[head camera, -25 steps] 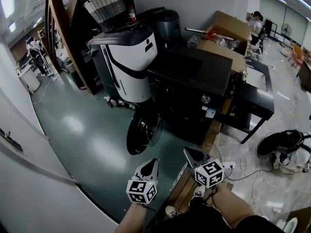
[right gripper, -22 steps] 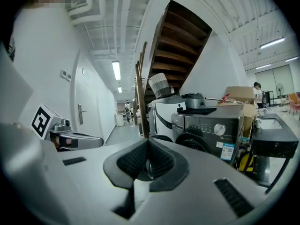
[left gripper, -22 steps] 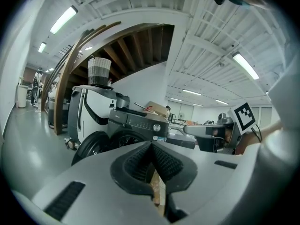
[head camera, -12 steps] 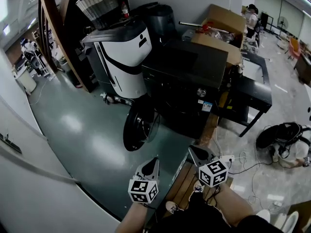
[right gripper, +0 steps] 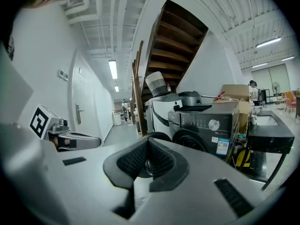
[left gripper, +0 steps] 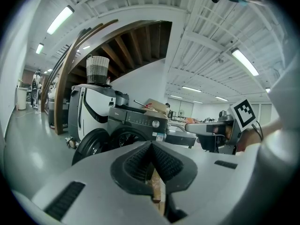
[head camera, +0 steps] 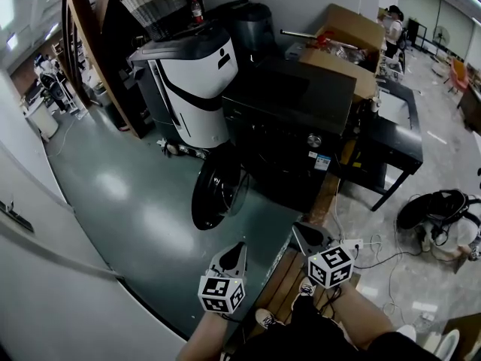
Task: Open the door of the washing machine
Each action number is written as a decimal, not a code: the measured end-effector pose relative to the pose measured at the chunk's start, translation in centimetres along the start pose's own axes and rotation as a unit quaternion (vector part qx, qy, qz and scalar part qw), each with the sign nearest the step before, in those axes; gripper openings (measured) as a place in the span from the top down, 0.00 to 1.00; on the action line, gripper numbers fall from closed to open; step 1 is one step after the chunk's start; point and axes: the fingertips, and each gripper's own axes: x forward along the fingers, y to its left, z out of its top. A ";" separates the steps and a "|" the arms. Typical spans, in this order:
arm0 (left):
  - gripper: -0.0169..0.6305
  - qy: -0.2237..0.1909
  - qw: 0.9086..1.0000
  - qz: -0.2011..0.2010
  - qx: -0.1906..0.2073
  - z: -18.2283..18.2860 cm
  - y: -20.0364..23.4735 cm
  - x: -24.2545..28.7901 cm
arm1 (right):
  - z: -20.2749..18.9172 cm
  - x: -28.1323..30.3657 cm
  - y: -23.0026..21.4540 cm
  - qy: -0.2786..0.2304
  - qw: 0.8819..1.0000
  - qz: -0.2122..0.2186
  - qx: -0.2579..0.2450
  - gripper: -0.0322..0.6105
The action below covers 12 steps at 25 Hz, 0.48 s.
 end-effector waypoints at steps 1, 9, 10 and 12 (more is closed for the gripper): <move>0.95 0.000 1.000 0.001 0.000 0.0 0.0 0.0 | 0.0 0.0 0.1 0.000 1.000 0.001 0.000 0.92; 0.95 -0.004 1.000 0.005 0.000 0.2 0.1 -0.2 | -0.1 0.0 0.2 0.003 1.000 0.004 -0.001 0.92; 0.95 -0.004 1.000 0.005 0.000 0.2 0.1 -0.2 | -0.1 0.0 0.3 0.002 1.000 0.004 -0.001 0.92; 0.95 -0.003 1.000 0.006 0.000 0.1 0.1 -0.3 | -0.2 0.0 0.3 0.003 1.000 0.004 -0.001 0.92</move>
